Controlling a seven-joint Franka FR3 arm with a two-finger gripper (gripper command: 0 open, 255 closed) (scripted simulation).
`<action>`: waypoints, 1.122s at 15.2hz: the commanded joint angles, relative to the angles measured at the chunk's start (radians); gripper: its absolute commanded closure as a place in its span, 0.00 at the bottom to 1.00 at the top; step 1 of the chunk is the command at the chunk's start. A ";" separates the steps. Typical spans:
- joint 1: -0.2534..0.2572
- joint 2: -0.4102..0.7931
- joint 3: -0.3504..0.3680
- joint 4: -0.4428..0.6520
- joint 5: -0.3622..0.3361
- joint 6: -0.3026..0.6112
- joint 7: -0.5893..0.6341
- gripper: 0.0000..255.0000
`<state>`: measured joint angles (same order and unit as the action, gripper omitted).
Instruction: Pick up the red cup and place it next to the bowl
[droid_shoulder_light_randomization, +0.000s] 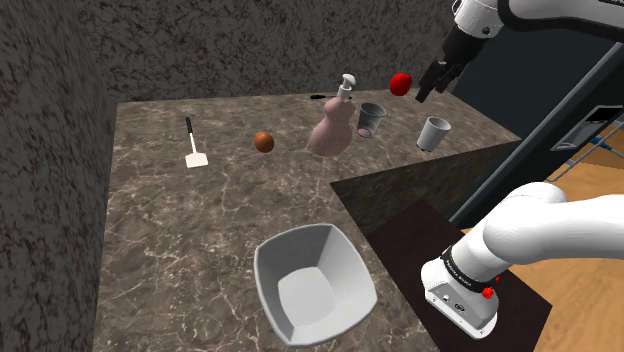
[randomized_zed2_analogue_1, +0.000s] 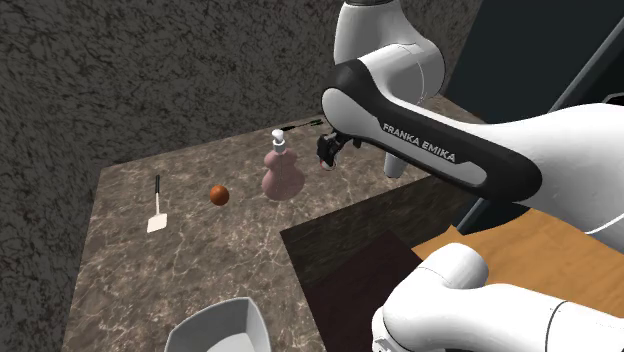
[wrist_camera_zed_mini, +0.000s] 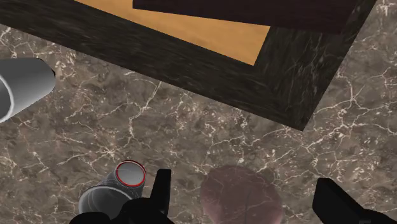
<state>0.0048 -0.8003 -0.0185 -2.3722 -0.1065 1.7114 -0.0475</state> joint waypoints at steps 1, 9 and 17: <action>0.000 0.000 0.000 0.000 0.000 0.000 0.000 0.00; -0.025 0.273 -0.042 0.041 -0.045 0.207 -0.018 0.00; -0.047 0.574 -0.079 0.165 -0.073 0.361 -0.035 0.00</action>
<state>-0.0391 -0.2658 -0.0933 -2.2207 -0.1757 2.0489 -0.0813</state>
